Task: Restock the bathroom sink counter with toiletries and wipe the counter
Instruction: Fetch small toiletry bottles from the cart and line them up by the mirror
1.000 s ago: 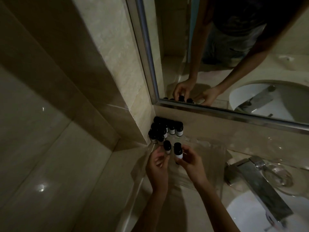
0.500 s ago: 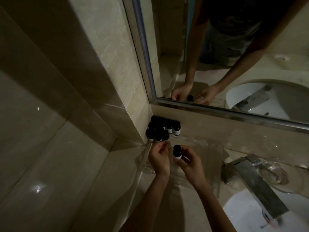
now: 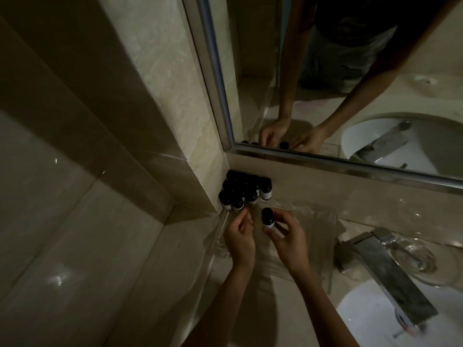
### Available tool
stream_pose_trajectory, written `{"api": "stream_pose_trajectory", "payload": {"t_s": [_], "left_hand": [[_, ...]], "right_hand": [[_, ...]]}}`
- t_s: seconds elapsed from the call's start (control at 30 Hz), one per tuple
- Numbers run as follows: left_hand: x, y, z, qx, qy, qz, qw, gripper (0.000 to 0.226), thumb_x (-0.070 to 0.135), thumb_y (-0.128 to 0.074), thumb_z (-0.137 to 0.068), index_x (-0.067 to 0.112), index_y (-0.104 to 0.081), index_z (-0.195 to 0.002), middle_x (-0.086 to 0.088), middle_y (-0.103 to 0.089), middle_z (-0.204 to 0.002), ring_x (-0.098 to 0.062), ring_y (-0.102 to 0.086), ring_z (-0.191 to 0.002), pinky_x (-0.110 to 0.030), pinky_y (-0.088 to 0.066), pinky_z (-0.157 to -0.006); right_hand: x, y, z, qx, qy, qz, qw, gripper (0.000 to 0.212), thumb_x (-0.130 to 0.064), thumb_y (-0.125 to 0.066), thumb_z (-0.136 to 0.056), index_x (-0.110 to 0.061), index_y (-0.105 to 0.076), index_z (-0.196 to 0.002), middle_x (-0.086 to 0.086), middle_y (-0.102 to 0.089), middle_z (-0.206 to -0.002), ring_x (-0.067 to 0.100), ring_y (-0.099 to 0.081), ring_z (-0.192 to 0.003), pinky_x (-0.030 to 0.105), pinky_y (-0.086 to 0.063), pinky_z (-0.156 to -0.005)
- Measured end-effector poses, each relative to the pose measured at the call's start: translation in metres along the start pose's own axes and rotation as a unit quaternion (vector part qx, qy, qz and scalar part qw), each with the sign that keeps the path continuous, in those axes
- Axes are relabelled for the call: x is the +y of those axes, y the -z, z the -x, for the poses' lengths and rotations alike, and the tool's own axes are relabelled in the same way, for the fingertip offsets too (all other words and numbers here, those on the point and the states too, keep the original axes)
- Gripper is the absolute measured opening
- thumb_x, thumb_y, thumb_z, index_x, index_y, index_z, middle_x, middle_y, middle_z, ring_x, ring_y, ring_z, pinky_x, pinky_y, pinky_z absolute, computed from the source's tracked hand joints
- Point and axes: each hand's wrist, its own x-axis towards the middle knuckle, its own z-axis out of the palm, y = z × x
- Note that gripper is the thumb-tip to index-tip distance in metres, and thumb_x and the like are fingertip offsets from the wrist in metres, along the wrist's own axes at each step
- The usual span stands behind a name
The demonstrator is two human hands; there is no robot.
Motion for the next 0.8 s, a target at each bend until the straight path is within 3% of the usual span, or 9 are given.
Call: {"api": "stream_pose_trajectory", "payload": {"t_s": [0.17,0.27,0.4,0.57,0.67,0.8], "left_hand": [[0.005,-0.003,-0.003,0.009,0.009,0.017,1.0,0.026,0.003,-0.054,-0.095,0.003,-0.065,-0.119,0.001,-0.07,-0.102,-0.008,-0.065,-0.092,-0.029,-0.054,-0.086],[0.007,-0.003,-0.004,-0.007,0.022,0.025,0.999,0.025,0.005,-0.054,-0.095,0.003,-0.065,-0.118,0.0,-0.068,-0.106,-0.008,-0.064,-0.099,-0.031,-0.052,-0.092],[0.006,0.004,0.0,-0.027,-0.006,-0.005,1.0,0.024,0.008,-0.056,-0.095,0.002,-0.067,-0.115,-0.006,-0.071,-0.106,-0.012,-0.065,-0.1,-0.024,-0.051,-0.089],[-0.001,0.02,0.003,-0.027,-0.018,-0.029,0.999,0.023,0.007,-0.058,-0.093,0.005,-0.068,-0.113,0.0,-0.07,-0.106,-0.005,-0.065,-0.098,-0.016,-0.052,-0.085],[-0.003,0.025,0.004,-0.023,-0.026,-0.032,0.999,0.021,0.008,-0.06,-0.092,0.008,-0.071,-0.11,0.001,-0.072,-0.104,0.002,-0.066,-0.094,-0.013,-0.051,-0.082],[0.002,0.025,0.004,-0.03,-0.032,-0.04,0.998,0.022,0.009,-0.059,-0.093,0.008,-0.069,-0.113,0.003,-0.071,-0.104,-0.001,-0.066,-0.095,-0.014,-0.052,-0.083]], "right_hand": [[0.0,-0.002,0.005,0.033,-0.022,0.001,0.999,0.041,-0.013,-0.076,-0.08,-0.025,-0.06,-0.116,-0.014,-0.064,-0.104,-0.002,-0.062,-0.096,0.012,-0.052,-0.077],[0.001,-0.005,0.008,0.051,-0.026,0.008,0.998,0.031,-0.014,-0.076,-0.08,-0.019,-0.064,-0.107,-0.012,-0.066,-0.099,-0.004,-0.062,-0.094,0.013,-0.052,-0.078],[0.003,-0.012,0.005,0.054,-0.021,0.006,0.998,0.023,-0.012,-0.075,-0.081,-0.018,-0.066,-0.101,-0.01,-0.066,-0.098,-0.001,-0.063,-0.094,0.014,-0.053,-0.08],[0.005,-0.027,-0.007,0.048,0.012,0.017,0.999,0.019,-0.011,-0.073,-0.083,-0.009,-0.067,-0.1,0.003,-0.058,-0.1,0.0,-0.06,-0.092,0.017,-0.054,-0.079],[0.003,-0.035,-0.015,0.058,-0.001,0.023,0.998,0.023,-0.013,-0.073,-0.083,-0.01,-0.065,-0.104,0.001,-0.06,-0.101,0.001,-0.061,-0.093,0.017,-0.054,-0.079],[-0.002,-0.041,-0.019,0.065,-0.03,-0.006,0.997,0.042,-0.014,-0.074,-0.082,-0.018,-0.057,-0.12,-0.008,-0.063,-0.097,-0.003,-0.062,-0.092,0.011,-0.052,-0.075]]}}
